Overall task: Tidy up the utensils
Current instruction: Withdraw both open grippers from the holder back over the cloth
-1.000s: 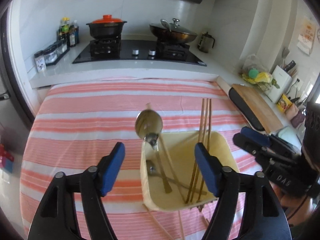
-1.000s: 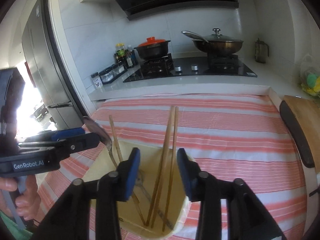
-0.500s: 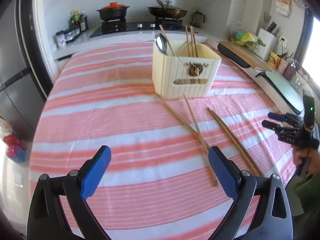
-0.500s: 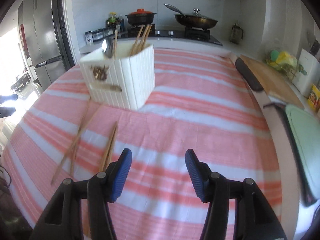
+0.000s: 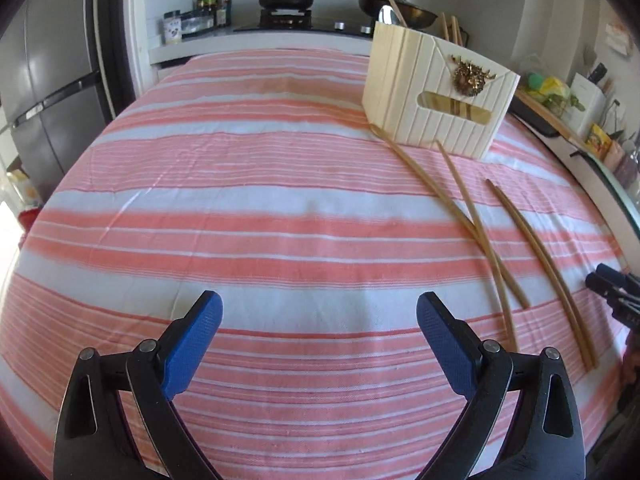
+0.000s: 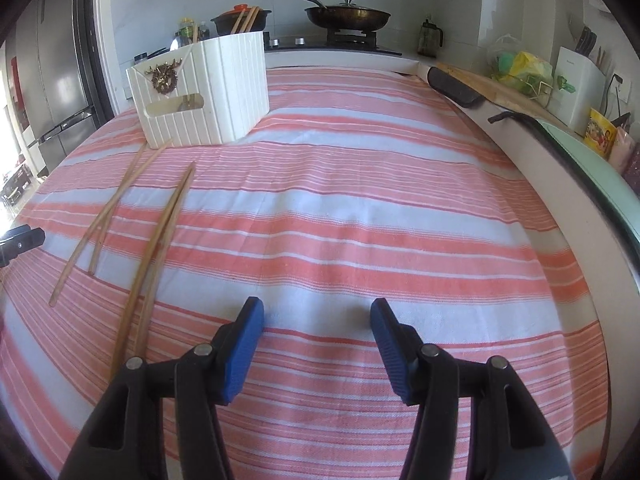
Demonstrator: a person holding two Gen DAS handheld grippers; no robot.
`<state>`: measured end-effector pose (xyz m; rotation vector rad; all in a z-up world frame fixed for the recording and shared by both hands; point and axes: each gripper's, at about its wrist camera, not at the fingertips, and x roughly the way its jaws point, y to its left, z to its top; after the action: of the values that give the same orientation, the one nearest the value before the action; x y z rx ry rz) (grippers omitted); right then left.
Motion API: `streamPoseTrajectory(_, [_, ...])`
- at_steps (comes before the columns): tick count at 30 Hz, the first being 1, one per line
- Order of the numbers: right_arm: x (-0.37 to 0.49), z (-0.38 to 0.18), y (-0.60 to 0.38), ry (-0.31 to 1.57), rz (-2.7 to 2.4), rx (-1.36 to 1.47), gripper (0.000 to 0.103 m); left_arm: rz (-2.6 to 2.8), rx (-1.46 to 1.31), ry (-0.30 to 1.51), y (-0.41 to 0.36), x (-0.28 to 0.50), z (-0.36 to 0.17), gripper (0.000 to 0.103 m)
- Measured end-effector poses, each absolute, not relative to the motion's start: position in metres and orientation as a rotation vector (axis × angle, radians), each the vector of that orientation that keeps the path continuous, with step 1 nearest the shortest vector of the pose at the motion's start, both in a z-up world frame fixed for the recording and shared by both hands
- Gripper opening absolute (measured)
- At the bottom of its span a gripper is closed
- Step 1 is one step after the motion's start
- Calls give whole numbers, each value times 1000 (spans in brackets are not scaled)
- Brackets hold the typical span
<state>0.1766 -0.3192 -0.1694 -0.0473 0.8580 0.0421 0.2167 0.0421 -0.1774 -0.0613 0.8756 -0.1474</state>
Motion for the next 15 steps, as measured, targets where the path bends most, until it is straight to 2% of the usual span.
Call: streamPoseTrajectory(15, [178, -170, -317, 854, -28, -63, 59, -97, 16, 937, 33, 220, -188, 102])
